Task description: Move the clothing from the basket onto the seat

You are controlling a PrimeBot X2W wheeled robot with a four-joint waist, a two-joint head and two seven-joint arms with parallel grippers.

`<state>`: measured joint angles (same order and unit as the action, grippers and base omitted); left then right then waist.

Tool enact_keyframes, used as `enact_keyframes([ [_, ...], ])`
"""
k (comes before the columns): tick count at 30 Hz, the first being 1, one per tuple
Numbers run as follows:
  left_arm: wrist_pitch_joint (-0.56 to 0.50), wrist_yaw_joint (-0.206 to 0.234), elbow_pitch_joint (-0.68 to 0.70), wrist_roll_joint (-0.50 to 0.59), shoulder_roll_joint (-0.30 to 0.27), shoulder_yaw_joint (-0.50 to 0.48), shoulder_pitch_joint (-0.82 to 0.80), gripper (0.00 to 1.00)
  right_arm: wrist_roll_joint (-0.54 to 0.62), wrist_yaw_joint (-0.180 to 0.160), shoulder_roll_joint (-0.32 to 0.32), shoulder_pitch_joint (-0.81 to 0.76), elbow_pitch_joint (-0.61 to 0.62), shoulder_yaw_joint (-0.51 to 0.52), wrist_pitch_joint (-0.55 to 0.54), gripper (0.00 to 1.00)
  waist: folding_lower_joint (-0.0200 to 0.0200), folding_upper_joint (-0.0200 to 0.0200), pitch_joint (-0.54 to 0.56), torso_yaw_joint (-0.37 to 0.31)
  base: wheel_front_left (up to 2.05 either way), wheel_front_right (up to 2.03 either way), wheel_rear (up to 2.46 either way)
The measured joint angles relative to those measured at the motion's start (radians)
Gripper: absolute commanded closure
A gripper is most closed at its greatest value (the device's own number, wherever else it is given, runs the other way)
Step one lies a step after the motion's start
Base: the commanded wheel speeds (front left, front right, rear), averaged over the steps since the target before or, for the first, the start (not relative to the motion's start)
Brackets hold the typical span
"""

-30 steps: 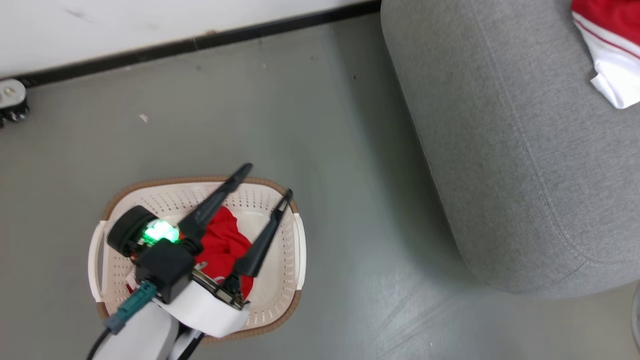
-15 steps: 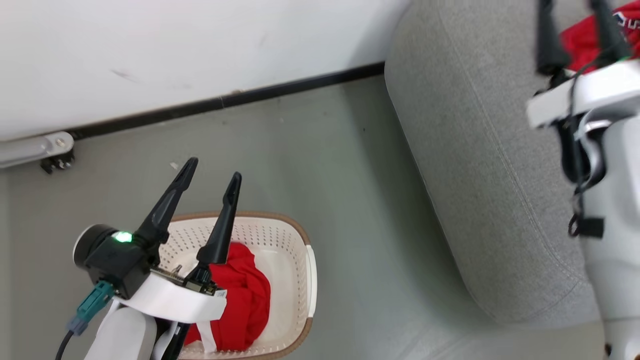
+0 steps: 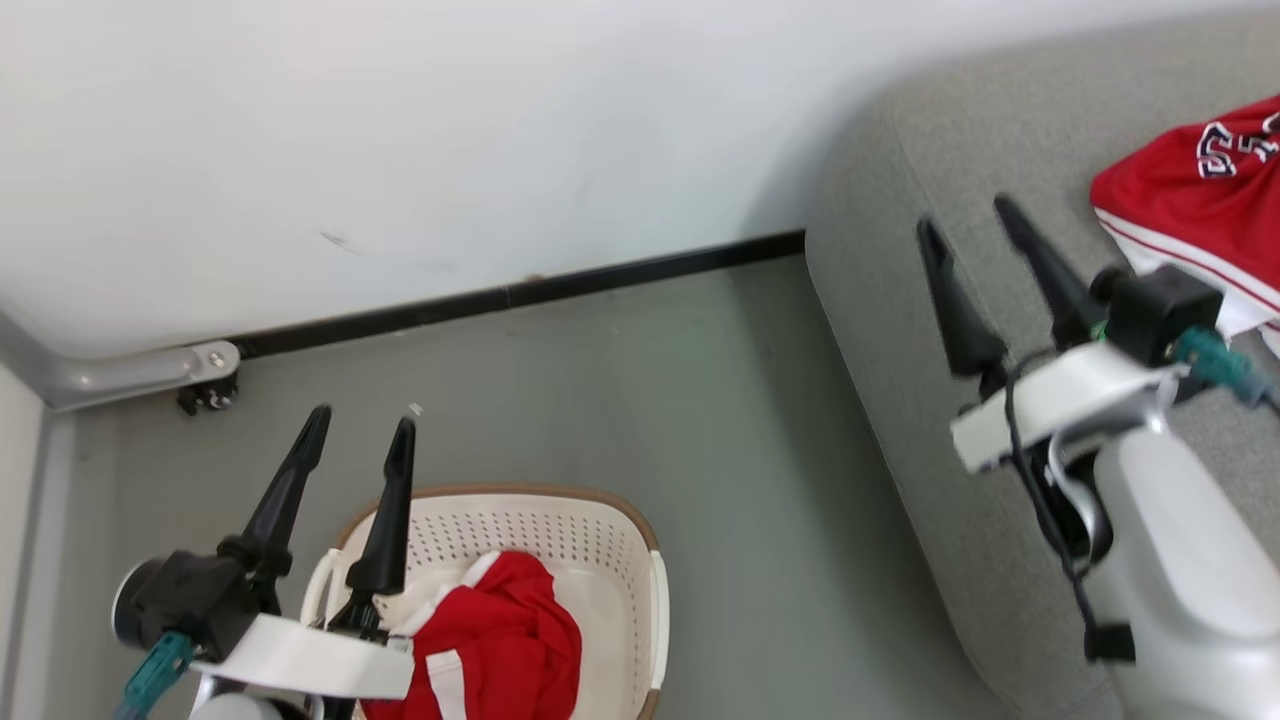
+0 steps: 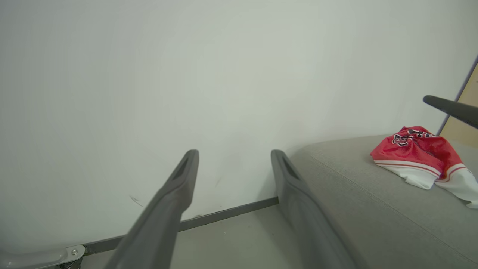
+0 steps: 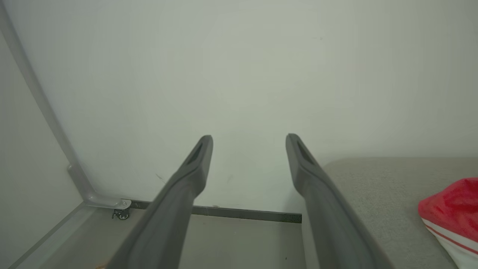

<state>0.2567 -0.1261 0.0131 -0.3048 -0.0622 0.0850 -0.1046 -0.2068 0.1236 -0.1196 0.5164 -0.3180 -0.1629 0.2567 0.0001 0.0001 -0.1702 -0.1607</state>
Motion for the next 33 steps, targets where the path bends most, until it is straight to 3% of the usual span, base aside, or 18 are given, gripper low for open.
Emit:
enact_keyframes([
  [14,0.000,0.001,-0.067,0.044,0.021,-0.042,0.116,0.00,0.024,0.000,-0.008,-0.252,0.053,-0.075,0.000,0.00,0.0000,0.0000,0.125,0.054,0.00,0.00,0.00],
  [23,0.000,0.041,-0.102,0.060,0.023,-0.060,0.182,0.00,0.026,0.000,0.002,-0.379,0.079,-0.109,0.000,0.00,0.0000,0.0000,0.188,0.083,0.00,0.00,0.00],
  [33,0.000,0.093,-0.137,-0.012,0.023,-0.053,0.222,0.00,0.032,0.000,0.010,-0.478,0.083,-0.118,0.000,0.00,-0.0001,0.0000,0.234,0.104,0.00,0.00,0.00],
])
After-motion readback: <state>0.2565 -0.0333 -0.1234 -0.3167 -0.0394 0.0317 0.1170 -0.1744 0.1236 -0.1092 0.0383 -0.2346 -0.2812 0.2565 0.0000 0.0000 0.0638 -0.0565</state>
